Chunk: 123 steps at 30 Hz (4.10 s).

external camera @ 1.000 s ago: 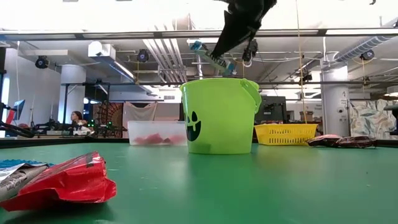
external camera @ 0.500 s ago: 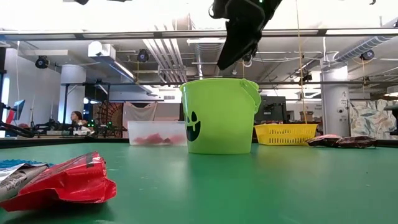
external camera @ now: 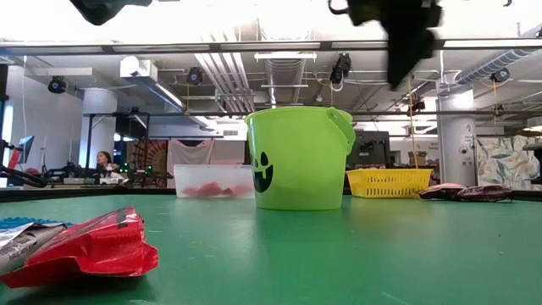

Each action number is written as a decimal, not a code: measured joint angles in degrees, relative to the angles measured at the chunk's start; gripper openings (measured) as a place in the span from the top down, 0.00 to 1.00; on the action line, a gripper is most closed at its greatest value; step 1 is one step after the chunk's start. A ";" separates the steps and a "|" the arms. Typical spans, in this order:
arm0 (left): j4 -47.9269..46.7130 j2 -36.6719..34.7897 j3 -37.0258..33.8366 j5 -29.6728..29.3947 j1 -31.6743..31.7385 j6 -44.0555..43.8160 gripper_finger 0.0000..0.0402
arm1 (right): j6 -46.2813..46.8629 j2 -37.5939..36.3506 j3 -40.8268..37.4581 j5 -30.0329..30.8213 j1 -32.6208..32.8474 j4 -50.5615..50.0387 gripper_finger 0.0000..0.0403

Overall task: Sort candy by brand, put in halloween buckets
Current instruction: Put the brown chocolate into the yellow bin, then put the red chocolate into the transparent bin

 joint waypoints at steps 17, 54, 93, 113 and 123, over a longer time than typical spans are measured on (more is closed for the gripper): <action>0.20 0.00 -0.24 -2.12 0.00 2.84 0.63 | 3.39 5.21 -10.09 -8.42 22.57 7.95 0.60; 4.06 0.00 -0.32 -6.71 0.08 9.65 0.63 | 2.23 4.67 -11.61 -9.75 18.54 12.21 0.77; 3.96 0.00 -0.33 -11.19 0.07 10.79 0.63 | -34.46 9.22 -11.58 7.23 -49.18 10.52 0.66; -2.41 0.12 -0.33 4.52 -0.02 -21.44 0.63 | -22.92 -10.05 -11.58 6.80 -39.36 11.25 0.60; -15.90 14.86 -0.31 27.59 -2.60 -55.92 0.67 | -19.06 -14.25 -11.58 7.11 -25.36 18.04 0.62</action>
